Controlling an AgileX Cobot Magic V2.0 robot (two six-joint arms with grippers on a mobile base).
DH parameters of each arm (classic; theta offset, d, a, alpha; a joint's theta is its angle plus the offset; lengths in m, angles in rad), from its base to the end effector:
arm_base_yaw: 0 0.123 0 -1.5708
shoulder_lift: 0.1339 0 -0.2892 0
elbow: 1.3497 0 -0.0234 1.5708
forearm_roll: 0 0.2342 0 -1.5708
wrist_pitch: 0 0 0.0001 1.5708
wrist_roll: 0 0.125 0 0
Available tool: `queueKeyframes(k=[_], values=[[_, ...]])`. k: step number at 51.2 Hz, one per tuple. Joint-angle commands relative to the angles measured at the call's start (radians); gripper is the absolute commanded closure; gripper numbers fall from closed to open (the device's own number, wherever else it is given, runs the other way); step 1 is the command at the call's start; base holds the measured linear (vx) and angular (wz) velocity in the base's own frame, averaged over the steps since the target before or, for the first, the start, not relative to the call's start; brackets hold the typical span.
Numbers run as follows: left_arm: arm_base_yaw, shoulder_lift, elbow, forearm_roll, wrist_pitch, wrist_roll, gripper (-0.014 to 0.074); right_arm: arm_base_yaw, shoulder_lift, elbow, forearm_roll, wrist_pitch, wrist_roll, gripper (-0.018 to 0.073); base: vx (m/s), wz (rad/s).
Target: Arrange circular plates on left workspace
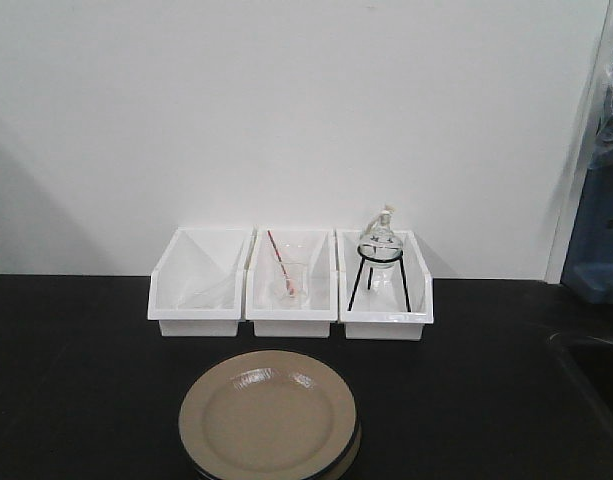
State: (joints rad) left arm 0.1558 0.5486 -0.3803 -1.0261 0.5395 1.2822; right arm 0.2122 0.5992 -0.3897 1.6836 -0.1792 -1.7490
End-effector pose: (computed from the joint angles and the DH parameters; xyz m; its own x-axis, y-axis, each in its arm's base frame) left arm 0.1222 -0.0365 0.2679 -0.2644 0.2499 -0.9315 0.3675 0.9191 0.1423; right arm 0.1436 0.0084 0.2937 -0.1365 -0.0934 -0.9862 -0.0447 0.9951 -0.0880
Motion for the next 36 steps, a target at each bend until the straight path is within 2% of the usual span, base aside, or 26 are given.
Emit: queueKeyframes(k=[1,5,11,36], values=[[-0.004,-0.034,-0.023,-0.084,-0.042,0.0,0.0596,-0.003,-0.013,-0.027,-0.016,-0.029,-0.01,0.0565,0.0,0.0],[-0.004,-0.042,-0.023,-0.111,-0.026,0.0,0.0596,-0.003,-0.013,-0.027,0.003,-0.031,-0.007,0.0564,0.0,0.0],[-0.004,-0.042,-0.023,-0.11,-0.015,0.0,0.0596,-0.003,-0.013,-0.027,0.027,-0.039,-0.007,0.0564,0.0,0.0],[-0.004,-0.047,-0.021,-0.11,-0.017,0.0,0.0596,-0.003,-0.013,-0.027,0.028,-0.037,-0.007,0.0564,0.0,0.0]])
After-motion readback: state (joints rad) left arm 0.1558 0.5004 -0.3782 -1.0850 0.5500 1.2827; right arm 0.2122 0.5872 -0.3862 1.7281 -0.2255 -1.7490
